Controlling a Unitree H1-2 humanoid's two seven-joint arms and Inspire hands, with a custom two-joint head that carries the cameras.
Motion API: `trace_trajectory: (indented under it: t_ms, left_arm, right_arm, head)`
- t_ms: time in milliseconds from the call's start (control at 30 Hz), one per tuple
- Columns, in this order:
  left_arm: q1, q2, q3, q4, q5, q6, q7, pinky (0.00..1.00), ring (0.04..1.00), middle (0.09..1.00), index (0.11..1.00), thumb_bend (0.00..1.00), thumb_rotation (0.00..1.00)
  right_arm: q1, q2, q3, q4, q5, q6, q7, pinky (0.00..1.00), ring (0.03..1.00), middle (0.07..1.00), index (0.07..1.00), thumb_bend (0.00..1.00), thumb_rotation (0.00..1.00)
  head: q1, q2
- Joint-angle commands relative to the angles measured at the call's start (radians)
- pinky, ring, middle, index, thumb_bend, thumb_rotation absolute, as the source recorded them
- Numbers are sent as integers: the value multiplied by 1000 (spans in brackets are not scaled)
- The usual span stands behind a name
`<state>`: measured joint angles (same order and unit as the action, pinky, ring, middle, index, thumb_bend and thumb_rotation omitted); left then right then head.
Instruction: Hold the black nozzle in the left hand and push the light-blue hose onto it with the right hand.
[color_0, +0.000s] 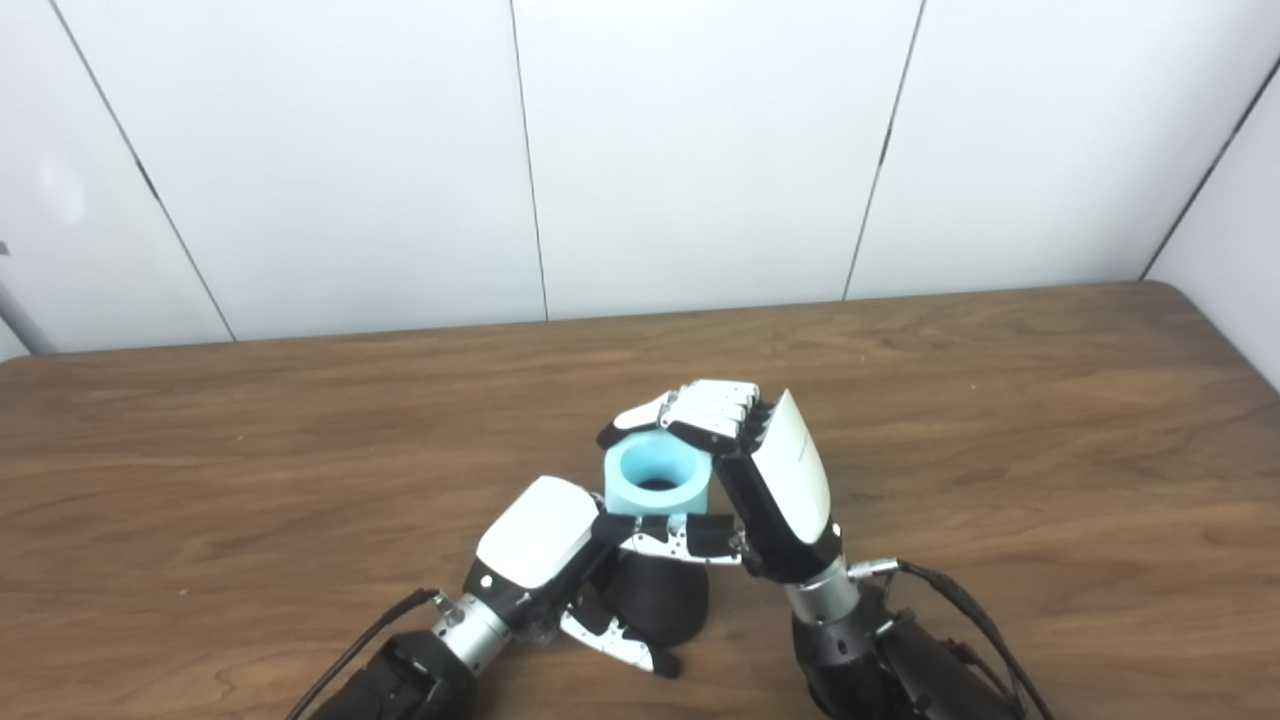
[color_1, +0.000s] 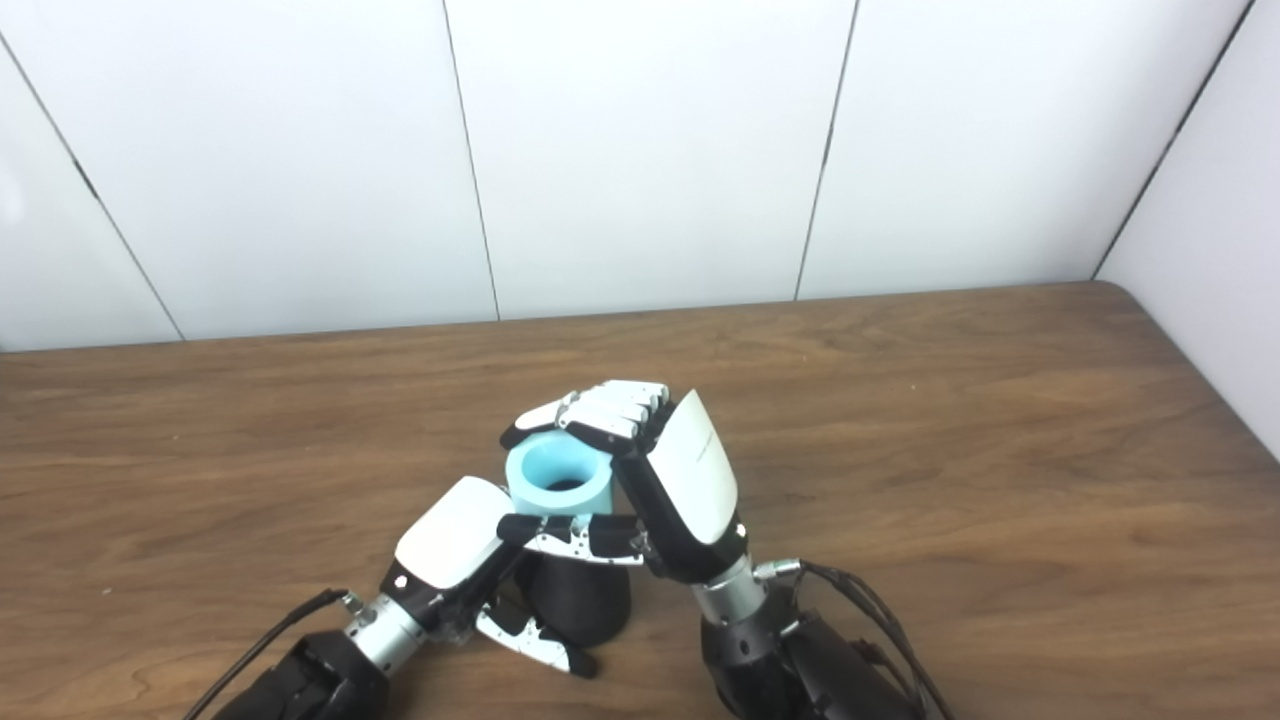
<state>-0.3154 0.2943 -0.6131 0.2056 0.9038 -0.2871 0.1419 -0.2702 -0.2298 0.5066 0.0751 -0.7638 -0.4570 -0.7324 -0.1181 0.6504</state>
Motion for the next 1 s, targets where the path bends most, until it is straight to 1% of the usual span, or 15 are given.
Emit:
trace_trajectory:
  t_ms: [0,33,67,200,267,367,467,633,700,733,800,867,900,967]
  left_arm:
    - [110,5,-60,77,17,7,-83,110,157,244,482,518,40]
    - [110,5,-60,77,16,5,-80,108,154,240,482,518,40]
    - [110,5,-60,75,16,5,-79,105,152,237,482,518,40]
    - [111,7,-62,65,18,15,-94,108,154,239,482,517,40]
    - [112,7,-63,64,17,14,-92,114,160,247,482,517,40]
    - [112,6,-62,67,15,11,-89,111,156,242,482,517,40]
    - [112,6,-65,65,24,15,-85,107,153,237,482,517,40]
    - [110,5,-66,68,23,16,-89,109,154,241,481,517,40]
    - [110,5,-66,69,23,16,-88,109,154,241,481,517,40]
    - [110,6,-66,69,23,16,-88,109,154,241,481,517,40]
    - [110,6,-65,70,20,13,-86,107,152,238,481,517,40]
    - [110,5,-64,72,17,12,-86,107,152,236,481,517,40]
    - [111,5,-64,72,17,12,-86,108,153,237,481,517,40]
    - [111,5,-65,71,20,12,-82,109,154,238,481,517,40]
  right_arm:
    - [29,-7,-21,19,49,3,113,162,211,451,503,524,0]
    - [36,-1,-30,10,73,6,137,160,206,432,518,521,0]
    - [42,4,-39,0,97,7,160,183,235,435,524,521,0]
    - [61,22,-71,-29,153,12,241,190,245,435,533,520,0]
    - [70,29,-85,-43,169,16,276,209,266,444,530,521,0]
    - [79,41,-105,-55,169,19,311,210,261,437,534,520,0]
    - [84,51,-122,-56,158,9,326,172,210,418,534,518,0]
    - [87,59,-137,-55,132,-1,333,160,203,416,534,519,0]
    - [87,63,-141,-52,124,-6,328,147,185,461,493,527,0]
    - [86,64,-142,-50,119,-7,326,145,184,467,488,528,0]
    - [86,66,-142,-48,119,-9,324,147,188,421,522,521,0]
    - [85,65,-140,-47,124,-10,323,204,261,436,526,522,0]
    - [85,65,-140,-46,125,-11,321,211,269,439,526,522,0]
    - [84,63,-137,-46,133,-11,325,283,354,461,510,525,0]
  head:
    - [0,1]
    - [0,1]
    - [0,1]
    - [0,1]
    - [0,1]
    - [2,3]
    - [3,3]
    - [3,3]
    - [3,2]
    - [3,2]
    - [4,2]
    - [4,2]
    - [4,2]
    - [4,2]
